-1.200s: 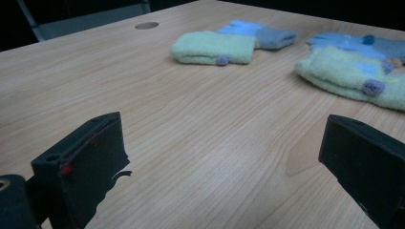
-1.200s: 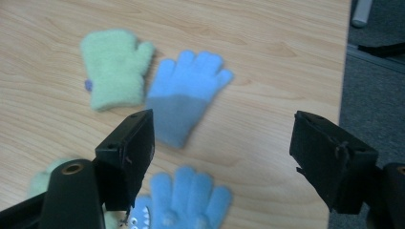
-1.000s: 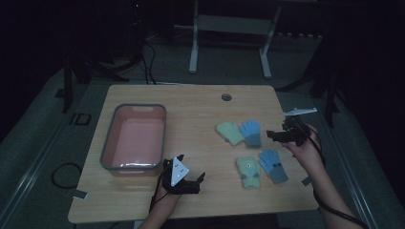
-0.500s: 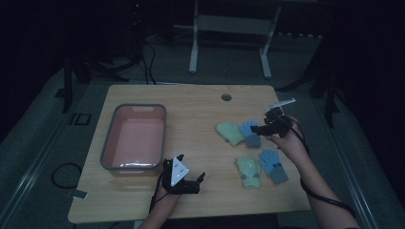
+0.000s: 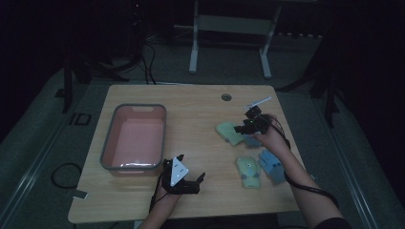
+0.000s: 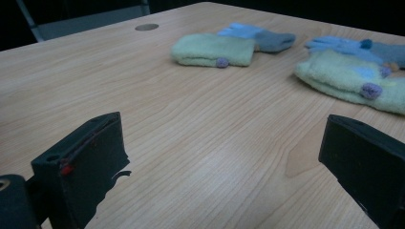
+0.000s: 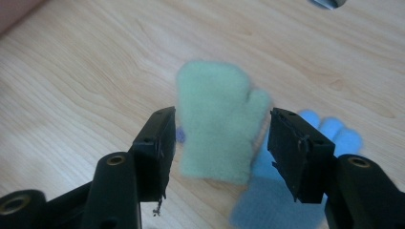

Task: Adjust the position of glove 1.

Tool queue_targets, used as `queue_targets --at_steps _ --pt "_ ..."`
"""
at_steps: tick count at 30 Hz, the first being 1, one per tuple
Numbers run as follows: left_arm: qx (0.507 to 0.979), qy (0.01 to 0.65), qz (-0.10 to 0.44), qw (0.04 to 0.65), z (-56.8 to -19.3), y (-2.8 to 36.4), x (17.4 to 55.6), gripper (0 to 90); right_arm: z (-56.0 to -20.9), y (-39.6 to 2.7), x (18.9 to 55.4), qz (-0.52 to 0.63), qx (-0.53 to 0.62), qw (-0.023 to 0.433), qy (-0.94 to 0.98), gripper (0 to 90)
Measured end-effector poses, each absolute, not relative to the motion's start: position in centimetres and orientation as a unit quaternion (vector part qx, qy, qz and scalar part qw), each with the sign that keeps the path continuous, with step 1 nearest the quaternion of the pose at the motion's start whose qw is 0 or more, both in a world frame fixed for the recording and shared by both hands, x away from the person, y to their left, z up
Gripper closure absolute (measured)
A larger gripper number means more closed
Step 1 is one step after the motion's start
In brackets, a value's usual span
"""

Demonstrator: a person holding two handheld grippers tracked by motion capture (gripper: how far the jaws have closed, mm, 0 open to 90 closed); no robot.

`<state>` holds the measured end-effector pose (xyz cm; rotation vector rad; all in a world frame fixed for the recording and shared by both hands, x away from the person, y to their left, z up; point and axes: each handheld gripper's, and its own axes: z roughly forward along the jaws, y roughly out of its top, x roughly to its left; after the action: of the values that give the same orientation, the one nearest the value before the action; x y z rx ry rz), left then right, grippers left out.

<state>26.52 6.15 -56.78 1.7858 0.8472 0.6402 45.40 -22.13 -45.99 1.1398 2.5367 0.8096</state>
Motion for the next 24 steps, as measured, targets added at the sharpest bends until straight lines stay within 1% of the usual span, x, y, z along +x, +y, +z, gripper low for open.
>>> queue_targets --at_steps 2,6,9,13,15,16,18,22,24 --pt "0.742 0.35 0.266 0.506 -56.8 6.2 26.5 2.3 -46.6 -21.8 45.8 0.265 0.385 0.115 0.876 53.9" --pt "0.743 0.349 0.266 0.506 -56.8 6.1 26.5 2.2 -47.8 -21.1 46.6 0.242 0.382 0.107 0.885 55.6" --pt "0.743 0.349 0.265 0.506 -56.8 6.1 26.5 2.2 -48.6 -20.5 47.1 0.237 0.381 0.1 0.888 55.1" --pt "0.744 0.351 0.264 0.504 -56.8 6.1 26.5 2.2 -49.6 -19.8 48.0 0.223 0.366 0.102 0.898 58.0" --pt "0.746 0.352 0.262 0.501 -56.8 6.0 26.5 2.3 -49.9 -19.7 48.3 0.217 0.36 0.108 0.901 57.6" --pt "0.747 0.35 0.265 0.5 -56.8 6.0 26.5 2.2 -50.3 -19.5 48.8 0.213 0.357 0.104 0.903 59.1" --pt "0.748 0.347 0.267 0.499 -56.8 6.0 26.4 2.3 -50.8 -19.4 49.1 0.21 0.354 0.106 0.905 58.4" --pt "0.745 0.35 0.263 0.503 -56.8 6.1 26.5 2.3 -52.2 -19.2 49.8 0.192 0.354 0.095 0.91 57.1" --pt "0.744 0.351 0.262 0.504 -56.8 6.1 26.5 2.2 -52.5 -19.4 49.9 0.198 0.363 0.086 0.906 59.3"
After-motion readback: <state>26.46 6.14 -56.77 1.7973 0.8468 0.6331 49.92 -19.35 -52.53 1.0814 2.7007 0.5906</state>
